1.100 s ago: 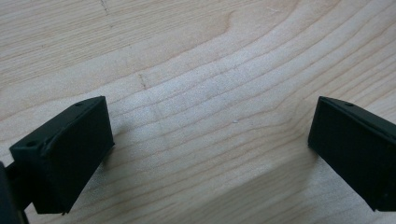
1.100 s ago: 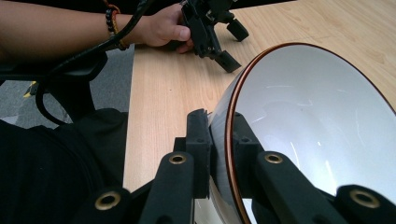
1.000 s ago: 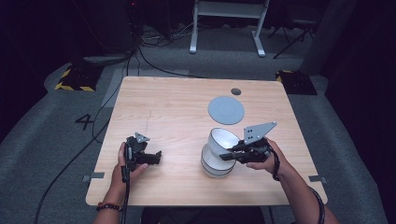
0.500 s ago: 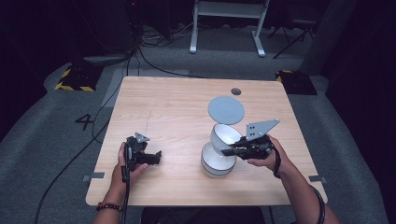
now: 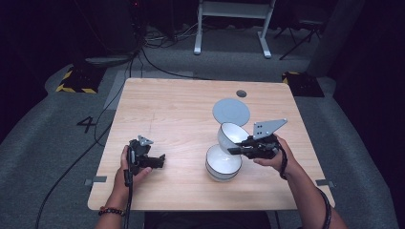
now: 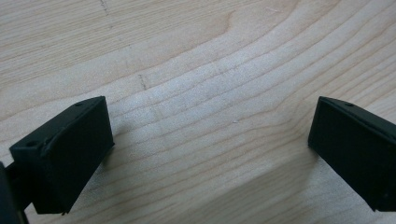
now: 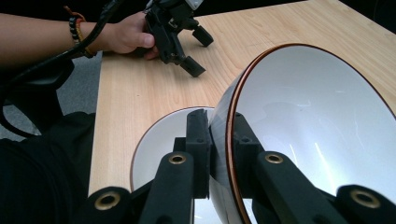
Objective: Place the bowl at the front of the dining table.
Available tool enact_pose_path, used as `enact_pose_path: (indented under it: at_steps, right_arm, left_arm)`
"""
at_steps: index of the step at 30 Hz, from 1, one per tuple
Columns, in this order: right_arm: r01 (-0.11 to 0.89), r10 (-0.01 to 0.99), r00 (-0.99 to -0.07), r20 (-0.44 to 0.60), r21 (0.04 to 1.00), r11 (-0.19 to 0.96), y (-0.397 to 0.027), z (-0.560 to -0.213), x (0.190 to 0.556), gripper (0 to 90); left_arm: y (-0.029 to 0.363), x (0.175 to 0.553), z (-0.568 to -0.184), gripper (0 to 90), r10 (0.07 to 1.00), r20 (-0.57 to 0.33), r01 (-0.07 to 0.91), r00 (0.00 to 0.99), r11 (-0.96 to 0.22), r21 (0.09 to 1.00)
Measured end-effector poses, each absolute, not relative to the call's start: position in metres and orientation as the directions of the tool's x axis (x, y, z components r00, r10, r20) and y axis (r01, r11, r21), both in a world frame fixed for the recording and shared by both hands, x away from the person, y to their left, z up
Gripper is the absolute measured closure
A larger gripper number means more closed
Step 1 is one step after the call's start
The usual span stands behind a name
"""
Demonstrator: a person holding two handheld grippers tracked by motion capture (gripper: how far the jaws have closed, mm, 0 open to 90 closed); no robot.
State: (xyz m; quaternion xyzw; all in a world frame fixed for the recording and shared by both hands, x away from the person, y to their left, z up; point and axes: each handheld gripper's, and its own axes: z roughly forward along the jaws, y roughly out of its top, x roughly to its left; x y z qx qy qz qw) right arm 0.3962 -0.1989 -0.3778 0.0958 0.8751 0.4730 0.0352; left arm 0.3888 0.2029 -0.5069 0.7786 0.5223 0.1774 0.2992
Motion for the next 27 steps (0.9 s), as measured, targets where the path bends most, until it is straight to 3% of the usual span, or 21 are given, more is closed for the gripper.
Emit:
enact_pose_path:
  at_steps: [27]
  right_arm:
    - [0.166, 0.321, -0.947, -0.022, 0.821, 0.547, -0.209, -0.374, 0.430, 81.5]
  left_arm:
    - [0.203, 0.389, -0.507, 0.0, 0.920, -0.037, 0.707, 0.390, -0.274, 0.652]
